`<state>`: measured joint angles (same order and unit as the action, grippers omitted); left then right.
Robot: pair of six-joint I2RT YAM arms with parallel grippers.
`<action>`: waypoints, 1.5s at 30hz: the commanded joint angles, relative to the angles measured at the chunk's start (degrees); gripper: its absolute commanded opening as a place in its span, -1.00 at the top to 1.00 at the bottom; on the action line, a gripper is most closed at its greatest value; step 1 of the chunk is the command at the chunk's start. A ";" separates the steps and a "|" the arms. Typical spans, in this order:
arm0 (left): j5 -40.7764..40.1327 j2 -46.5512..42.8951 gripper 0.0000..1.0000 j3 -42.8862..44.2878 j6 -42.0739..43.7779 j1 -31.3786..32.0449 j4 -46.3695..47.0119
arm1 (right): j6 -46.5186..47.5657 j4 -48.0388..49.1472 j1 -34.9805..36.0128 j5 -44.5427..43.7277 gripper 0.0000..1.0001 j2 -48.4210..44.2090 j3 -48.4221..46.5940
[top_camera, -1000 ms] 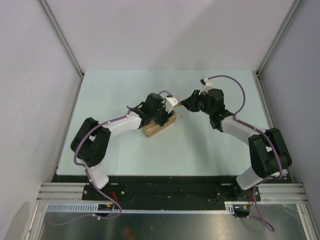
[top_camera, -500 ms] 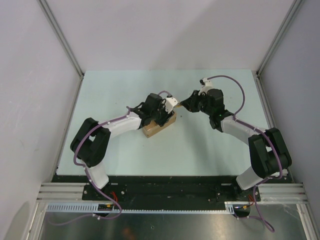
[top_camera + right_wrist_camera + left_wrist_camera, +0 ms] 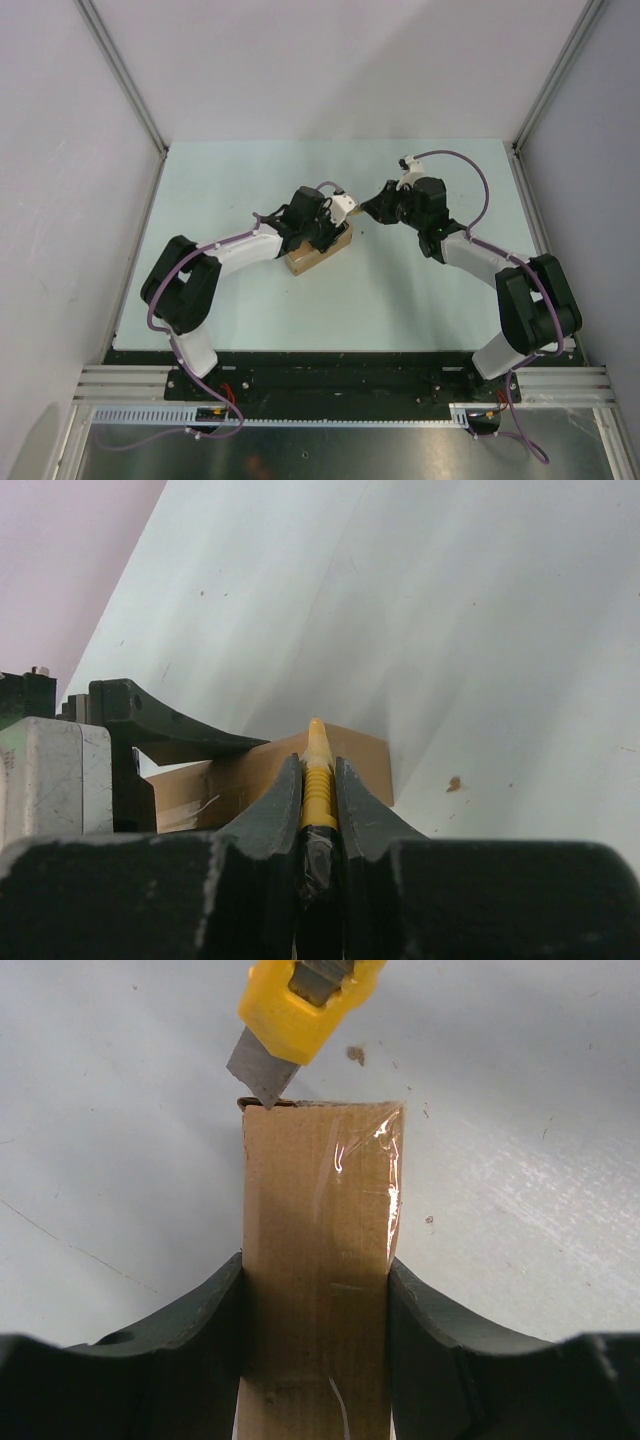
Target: Unpack the express box
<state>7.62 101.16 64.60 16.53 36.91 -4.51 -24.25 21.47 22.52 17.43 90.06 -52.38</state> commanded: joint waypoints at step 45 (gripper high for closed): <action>-0.32 1.49 0.24 0.09 6.40 0.10 -11.92 | 5.53 -2.31 -2.04 6.91 1.00 0.20 -4.75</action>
<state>7.62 100.64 65.21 19.14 36.95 -7.86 -19.81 18.50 20.62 25.32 90.35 -54.11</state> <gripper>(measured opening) 0.534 0.145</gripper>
